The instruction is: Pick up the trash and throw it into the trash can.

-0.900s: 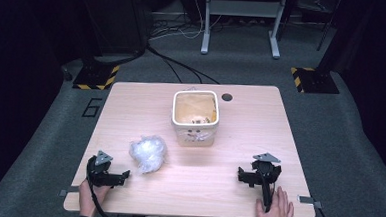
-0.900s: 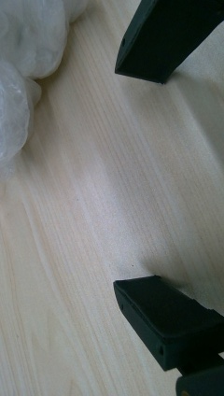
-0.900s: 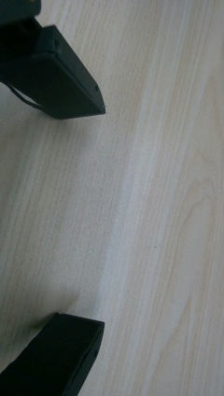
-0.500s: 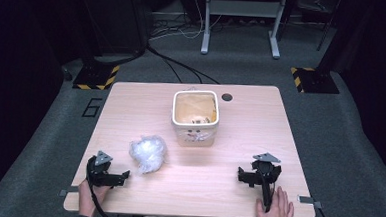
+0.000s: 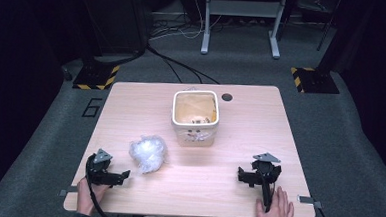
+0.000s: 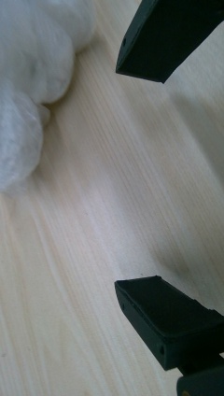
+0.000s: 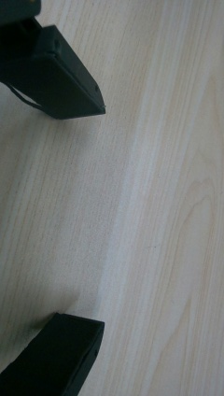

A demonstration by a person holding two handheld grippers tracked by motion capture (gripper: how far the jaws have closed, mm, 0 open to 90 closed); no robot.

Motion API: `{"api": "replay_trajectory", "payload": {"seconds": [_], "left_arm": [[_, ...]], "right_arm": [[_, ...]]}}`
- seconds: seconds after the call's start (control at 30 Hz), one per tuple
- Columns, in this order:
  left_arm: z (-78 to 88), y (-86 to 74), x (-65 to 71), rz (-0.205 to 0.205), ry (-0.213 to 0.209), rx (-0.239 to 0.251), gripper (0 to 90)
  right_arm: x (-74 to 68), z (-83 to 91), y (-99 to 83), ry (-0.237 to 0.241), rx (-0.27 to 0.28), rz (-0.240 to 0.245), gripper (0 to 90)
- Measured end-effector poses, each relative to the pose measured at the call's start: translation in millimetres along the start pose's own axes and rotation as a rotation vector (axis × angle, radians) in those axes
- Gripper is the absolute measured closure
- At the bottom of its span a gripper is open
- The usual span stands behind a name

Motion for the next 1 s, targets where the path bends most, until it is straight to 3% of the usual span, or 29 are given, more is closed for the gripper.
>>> {"api": "replay_trajectory", "payload": {"seconds": [0.3,1.0], "left_arm": [[13.7,16.2,3.9,0.001,-0.053,0.037,0.0],[22.1,59.4,17.3,-0.077,-0.088,0.090,0.0]], "right_arm": [[0.0,0.0,0.0,0.000,0.000,0.000,0.0],[0.0,0.0,0.0,0.000,0.000,0.000,0.0]]}}
Point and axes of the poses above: each handheld gripper's, and its own axes: z roughly backward along the jaws, y roughly out of its top, x roughly to its right, the point moved 3 cm from there along -z, roughly forward along the jaws, and after that the axes turned 12 degrees about y, right-handed, at the moved point
